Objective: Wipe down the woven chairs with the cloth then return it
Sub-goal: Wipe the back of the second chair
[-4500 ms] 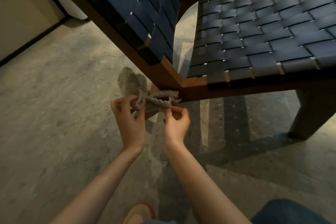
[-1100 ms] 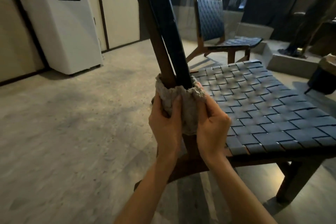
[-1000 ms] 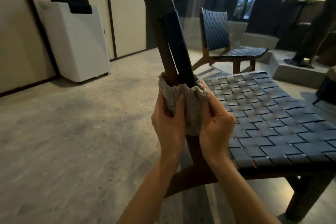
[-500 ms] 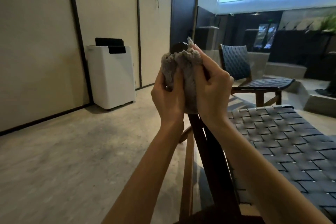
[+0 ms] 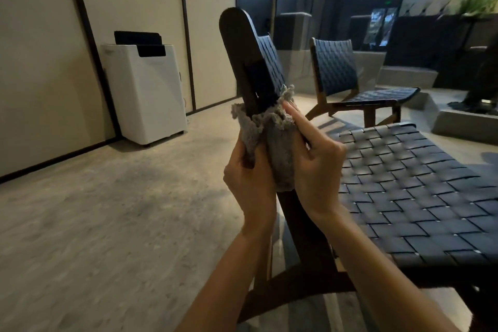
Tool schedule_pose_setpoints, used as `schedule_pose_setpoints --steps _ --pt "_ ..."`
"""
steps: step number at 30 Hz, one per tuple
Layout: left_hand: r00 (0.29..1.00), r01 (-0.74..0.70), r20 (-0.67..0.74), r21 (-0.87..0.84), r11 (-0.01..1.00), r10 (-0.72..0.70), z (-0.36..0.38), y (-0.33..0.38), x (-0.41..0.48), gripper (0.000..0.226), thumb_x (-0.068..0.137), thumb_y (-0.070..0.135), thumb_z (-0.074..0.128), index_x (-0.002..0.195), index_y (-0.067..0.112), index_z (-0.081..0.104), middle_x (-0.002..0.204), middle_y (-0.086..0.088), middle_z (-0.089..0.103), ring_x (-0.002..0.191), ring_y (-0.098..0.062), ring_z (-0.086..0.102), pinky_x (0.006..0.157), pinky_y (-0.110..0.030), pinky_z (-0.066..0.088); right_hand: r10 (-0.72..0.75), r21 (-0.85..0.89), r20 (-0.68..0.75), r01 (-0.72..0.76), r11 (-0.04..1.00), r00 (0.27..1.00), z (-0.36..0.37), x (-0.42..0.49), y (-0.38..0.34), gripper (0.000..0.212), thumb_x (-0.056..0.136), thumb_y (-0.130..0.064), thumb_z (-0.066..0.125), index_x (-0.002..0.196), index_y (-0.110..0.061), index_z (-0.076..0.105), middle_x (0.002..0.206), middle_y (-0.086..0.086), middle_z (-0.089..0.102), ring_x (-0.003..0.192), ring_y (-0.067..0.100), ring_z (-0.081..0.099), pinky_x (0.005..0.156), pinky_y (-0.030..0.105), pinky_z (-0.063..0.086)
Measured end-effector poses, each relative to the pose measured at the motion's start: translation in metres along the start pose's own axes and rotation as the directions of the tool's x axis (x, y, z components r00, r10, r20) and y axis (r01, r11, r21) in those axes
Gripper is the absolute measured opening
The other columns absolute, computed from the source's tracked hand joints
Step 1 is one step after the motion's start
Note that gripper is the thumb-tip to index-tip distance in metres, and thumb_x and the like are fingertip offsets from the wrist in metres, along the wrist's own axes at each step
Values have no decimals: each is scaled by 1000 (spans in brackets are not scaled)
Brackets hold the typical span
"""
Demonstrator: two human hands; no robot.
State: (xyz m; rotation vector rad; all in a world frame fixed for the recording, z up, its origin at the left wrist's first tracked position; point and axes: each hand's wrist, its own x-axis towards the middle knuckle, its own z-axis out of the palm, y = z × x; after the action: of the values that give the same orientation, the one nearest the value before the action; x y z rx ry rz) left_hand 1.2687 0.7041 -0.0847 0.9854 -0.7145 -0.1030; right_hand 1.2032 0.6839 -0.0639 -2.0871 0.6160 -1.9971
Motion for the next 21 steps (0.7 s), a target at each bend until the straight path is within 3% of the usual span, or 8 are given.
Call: schedule_pose_setpoints --steps 3,5,9,12,15,17,19,21 --pt "999 26 -20 74 997 -25 -2 -26 -29 18 91 9 60 105 5 70 73 19 63 65 7 61 60 -5 45 52 9 9 -52 999 999 -12 -32 19 37 93 2 55 129 -8 51 129 6 59 119 17 59 93 44 53" --pt "998 57 -15 81 995 -56 -5 -40 -46 21 91 9 60 110 5 69 76 17 65 67 7 62 61 -5 46 78 2 18 -78 997 997 -21 -53 32 37 92 2 56 129 -5 52 130 4 57 123 13 55 97 41 50" --pt "990 132 37 60 989 -134 -11 -66 -77 17 92 14 59 103 10 71 83 2 72 74 -11 67 67 -23 56 88 -32 22 -87 996 996 -34 -87 52 37 91 1 56 127 -3 51 128 3 56 122 10 54 96 36 50" --pt "988 138 58 106 985 -145 -16 -80 -96 13 91 12 61 95 18 71 73 15 68 69 -3 64 62 -13 50 118 -65 35 -116 991 992 -44 -109 64 37 89 3 58 126 -1 52 127 5 57 121 13 56 95 38 51" --pt "982 156 84 170 973 -172 -20 -92 -114 24 90 9 61 91 33 64 69 28 63 71 8 61 63 -4 44 167 -108 47 -161 981 985 -55 -132 75 40 88 6 60 126 -2 52 126 5 57 120 14 56 94 38 52" --pt "978 160 104 200 967 -183 -23 -103 -126 18 91 11 61 97 27 67 76 26 64 75 8 61 67 -4 45 201 -118 55 -194 974 978 -62 -146 82 40 88 7 60 126 -2 52 126 5 57 120 11 55 96 36 50" --pt "974 155 125 229 961 -187 -26 -114 -136 16 91 16 60 104 11 69 86 11 69 79 1 63 71 -8 48 225 -146 74 -212 966 972 -68 -157 87 41 88 8 59 127 -3 51 127 5 57 121 11 54 98 34 49" --pt "970 168 132 240 956 -204 -27 -122 -146 16 90 17 61 100 7 69 85 5 69 76 -1 63 69 -9 48 226 -182 106 -204 962 968 -74 -167 93 41 88 7 58 127 -1 51 127 7 56 121 12 54 100 30 48"
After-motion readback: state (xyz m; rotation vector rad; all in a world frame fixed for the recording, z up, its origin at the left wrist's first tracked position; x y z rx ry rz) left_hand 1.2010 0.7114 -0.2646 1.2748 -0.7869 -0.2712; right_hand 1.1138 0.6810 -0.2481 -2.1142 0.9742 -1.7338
